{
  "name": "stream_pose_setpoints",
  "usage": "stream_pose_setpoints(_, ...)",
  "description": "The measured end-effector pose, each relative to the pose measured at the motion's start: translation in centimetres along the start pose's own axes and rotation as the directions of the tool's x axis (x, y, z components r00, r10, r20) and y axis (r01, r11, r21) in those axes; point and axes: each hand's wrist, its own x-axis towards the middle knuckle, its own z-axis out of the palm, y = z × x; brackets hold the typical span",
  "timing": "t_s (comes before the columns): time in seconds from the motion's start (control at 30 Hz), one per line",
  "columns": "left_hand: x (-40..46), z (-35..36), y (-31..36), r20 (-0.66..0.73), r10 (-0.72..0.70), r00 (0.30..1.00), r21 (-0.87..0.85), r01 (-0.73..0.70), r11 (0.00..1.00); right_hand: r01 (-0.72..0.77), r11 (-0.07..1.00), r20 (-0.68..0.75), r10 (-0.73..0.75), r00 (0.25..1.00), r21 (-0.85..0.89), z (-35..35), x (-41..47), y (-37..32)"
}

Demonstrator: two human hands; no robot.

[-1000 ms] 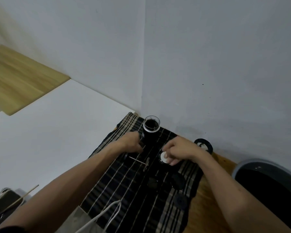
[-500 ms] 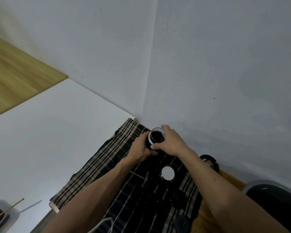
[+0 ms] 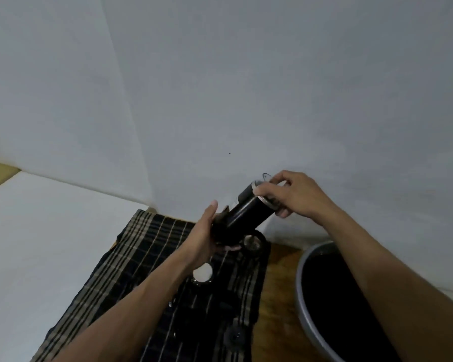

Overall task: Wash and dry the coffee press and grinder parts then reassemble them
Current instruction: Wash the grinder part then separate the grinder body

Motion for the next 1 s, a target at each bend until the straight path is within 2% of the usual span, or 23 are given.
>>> stream_pose_setpoints(0.13,1.0,8.1,-2.3,-0.045,-0.038,0.998,0.130,0.044,0.991,-0.136,0.987,-0.066,0.142,0.988,0.086,-4.9,-3.4,6.1)
stream_pose_setpoints(0.23,1.8,12.6,-5.1,-0.067,-0.122,0.990,0.178,0.132,0.975,-0.228,0.959,-0.116,0.249,0.961,0.167,-7.0,-6.4,11.1)
stream_pose_setpoints(0.37,3.2,17.4,-9.8,-0.071,-0.245,0.967,0.229,0.255,0.940,-0.344,0.894,-0.195,0.406,0.893,0.287,-8.2,-9.7,17.6)
stream_pose_setpoints(0.47,3.7,20.4,-12.7,-0.102,-0.289,0.952,0.310,0.306,0.900,-0.439,0.847,-0.233,0.511,0.827,0.300,-8.5,-10.9,21.8)
stream_pose_setpoints(0.7,5.0,21.5,-17.2,-0.202,-0.428,0.881,0.440,0.472,0.764,-0.581,0.749,-0.124,0.640,0.758,0.319,-5.7,-9.8,28.6)
stream_pose_setpoints(0.8,5.8,21.3,-17.8,-0.239,-0.472,0.849,0.484,0.526,0.700,-0.604,0.734,-0.085,0.655,0.751,0.311,-4.2,-8.6,30.1)
stream_pose_setpoints(1.0,6.8,21.2,-17.9,-0.265,-0.555,0.788,0.482,0.607,0.632,-0.671,0.654,-0.005,0.717,0.697,0.348,-2.4,-5.9,33.4)
